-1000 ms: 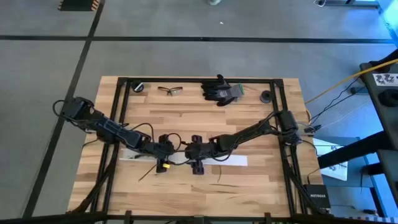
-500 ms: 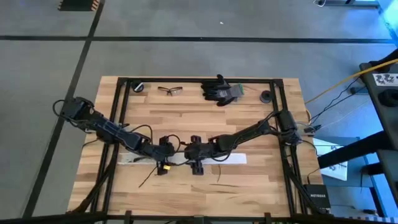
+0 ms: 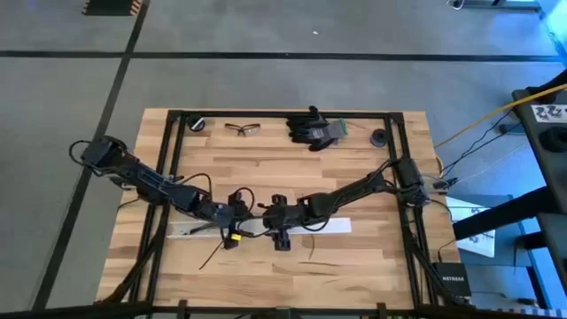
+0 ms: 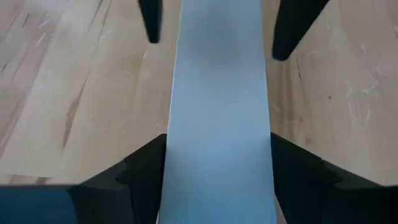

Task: Ziptie cables
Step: Close the white cable duct

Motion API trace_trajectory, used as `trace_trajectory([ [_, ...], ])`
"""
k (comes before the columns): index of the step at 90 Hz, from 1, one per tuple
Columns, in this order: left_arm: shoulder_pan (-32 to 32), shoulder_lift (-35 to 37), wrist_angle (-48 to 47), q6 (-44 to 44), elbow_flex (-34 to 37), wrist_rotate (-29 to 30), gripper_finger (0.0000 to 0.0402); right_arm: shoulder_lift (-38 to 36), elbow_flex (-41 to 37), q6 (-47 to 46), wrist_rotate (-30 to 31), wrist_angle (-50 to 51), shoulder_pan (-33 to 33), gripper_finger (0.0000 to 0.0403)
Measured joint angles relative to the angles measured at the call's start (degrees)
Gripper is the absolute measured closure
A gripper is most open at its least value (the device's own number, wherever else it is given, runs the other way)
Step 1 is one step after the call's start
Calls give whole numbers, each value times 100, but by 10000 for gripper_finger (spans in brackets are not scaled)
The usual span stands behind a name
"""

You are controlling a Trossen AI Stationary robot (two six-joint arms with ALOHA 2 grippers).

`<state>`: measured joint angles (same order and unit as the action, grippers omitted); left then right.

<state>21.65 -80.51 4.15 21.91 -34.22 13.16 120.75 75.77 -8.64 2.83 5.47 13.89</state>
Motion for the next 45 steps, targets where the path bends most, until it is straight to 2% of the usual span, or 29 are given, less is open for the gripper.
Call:
trace_trajectory([
  [15, 7, -154, -280, 14, -5, 174, 132, 0, -2, 4, 20, -3, 0, 176],
  [45, 177, -724, 154, 324, 187, 395, 132, 2, -9, 33, 9, 5, -2, 176],
])
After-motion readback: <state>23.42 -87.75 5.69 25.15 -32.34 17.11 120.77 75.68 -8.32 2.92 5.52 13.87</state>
